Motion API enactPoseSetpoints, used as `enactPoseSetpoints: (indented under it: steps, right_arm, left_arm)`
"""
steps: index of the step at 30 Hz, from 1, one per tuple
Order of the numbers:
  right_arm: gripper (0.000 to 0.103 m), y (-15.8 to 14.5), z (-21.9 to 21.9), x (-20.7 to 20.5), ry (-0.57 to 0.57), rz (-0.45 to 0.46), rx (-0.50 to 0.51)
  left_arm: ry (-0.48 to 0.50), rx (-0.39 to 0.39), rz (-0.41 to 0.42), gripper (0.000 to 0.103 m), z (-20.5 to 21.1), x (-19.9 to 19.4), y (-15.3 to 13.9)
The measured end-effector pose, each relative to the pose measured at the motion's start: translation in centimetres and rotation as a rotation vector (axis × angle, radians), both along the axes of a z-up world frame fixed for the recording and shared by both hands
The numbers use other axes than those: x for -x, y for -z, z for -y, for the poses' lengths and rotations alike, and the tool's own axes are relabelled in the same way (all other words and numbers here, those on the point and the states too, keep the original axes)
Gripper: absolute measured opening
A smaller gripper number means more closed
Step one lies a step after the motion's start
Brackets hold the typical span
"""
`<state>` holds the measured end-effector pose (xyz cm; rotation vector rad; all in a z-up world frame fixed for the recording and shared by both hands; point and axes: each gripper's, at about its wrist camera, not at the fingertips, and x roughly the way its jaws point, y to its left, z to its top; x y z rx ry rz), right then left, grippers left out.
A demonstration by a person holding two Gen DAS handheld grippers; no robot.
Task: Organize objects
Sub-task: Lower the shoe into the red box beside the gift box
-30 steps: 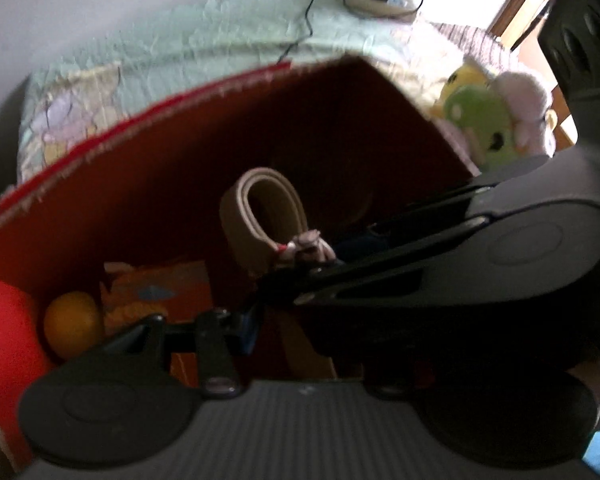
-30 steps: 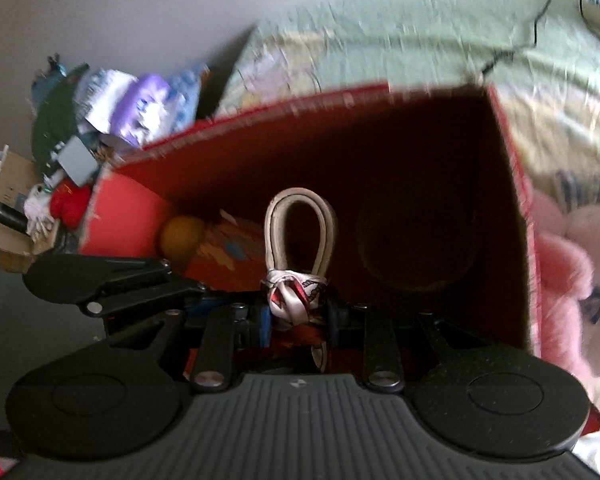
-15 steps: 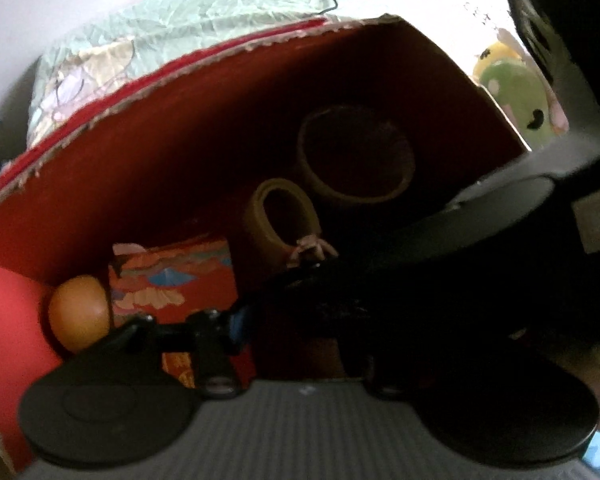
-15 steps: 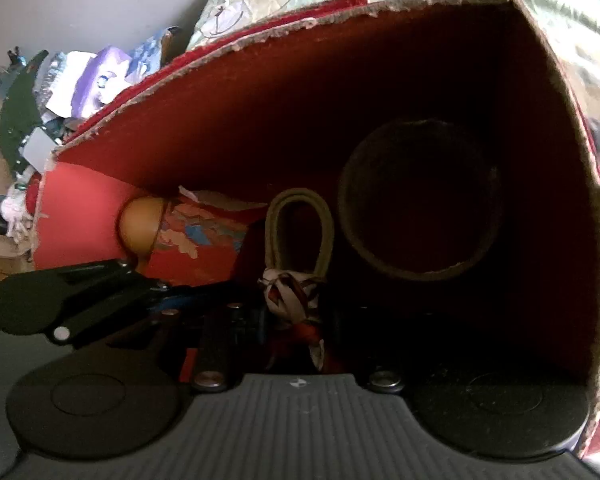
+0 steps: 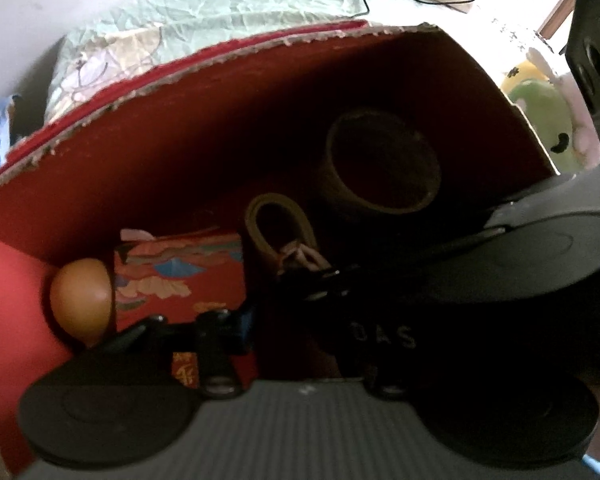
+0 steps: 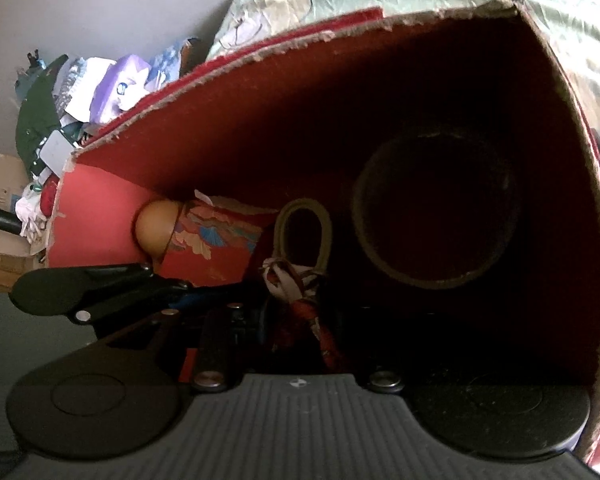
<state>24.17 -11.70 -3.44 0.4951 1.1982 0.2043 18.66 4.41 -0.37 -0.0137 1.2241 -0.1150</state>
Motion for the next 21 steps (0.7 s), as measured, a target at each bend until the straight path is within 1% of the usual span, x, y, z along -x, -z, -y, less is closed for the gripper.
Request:
enactPoseSetpoints:
  steps: [9, 15, 21]
  right_arm:
    - [0.033, 0.0, 0.0, 0.3, 0.017, 0.014, 0.013]
    - [0.033, -0.3, -0.1, 0.9, 0.018, 0.054, 0.020]
    - [0.033, -0.5, -0.2, 1.0, 0.028, 0.066, 0.025]
  left_arm:
    - [-0.006, -0.025, 0.021, 0.051, 0.4, 0.1, -0.1]
    - [-0.005, -0.044, 0.028, 0.051, 0.6, -0.1, -0.2]
    - [-0.007, -0.054, 0.033, 0.050, 0.7, 0.3, -0.5]
